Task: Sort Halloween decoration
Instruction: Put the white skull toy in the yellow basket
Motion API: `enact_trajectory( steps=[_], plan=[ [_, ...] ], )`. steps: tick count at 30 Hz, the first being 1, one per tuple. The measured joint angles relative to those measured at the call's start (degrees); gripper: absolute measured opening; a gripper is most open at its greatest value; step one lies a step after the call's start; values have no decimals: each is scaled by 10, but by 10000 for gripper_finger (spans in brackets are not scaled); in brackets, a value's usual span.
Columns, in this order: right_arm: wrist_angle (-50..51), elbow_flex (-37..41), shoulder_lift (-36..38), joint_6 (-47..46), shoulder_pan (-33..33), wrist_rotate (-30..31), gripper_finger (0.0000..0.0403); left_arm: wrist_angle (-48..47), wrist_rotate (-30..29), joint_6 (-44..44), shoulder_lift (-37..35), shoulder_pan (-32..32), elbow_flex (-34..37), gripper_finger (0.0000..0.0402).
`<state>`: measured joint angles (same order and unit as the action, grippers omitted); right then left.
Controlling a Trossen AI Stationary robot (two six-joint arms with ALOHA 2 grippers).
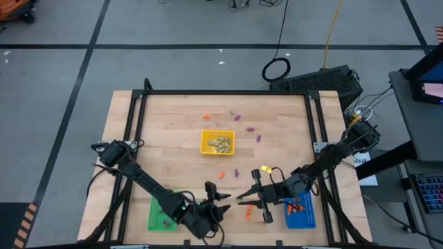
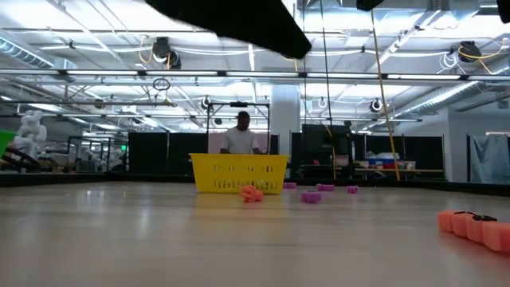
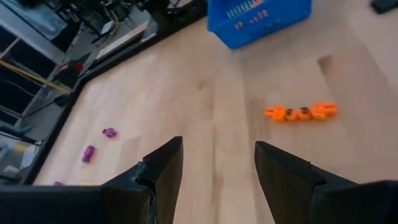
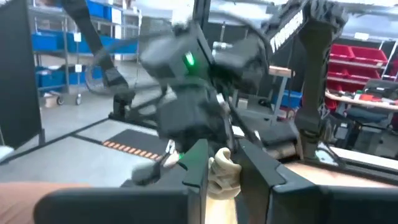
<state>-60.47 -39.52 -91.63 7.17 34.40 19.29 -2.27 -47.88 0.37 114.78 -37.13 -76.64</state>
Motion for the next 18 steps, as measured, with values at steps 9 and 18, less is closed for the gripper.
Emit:
enact_trajectory(
  steps=[9,18],
  plan=[
    [7,21,74,39,-22,-4,47,81,0,18,-43,22,75,202],
    [11,23,85,19,-73,-61,47,403,81,121,-168,60,271,202]
  ],
)
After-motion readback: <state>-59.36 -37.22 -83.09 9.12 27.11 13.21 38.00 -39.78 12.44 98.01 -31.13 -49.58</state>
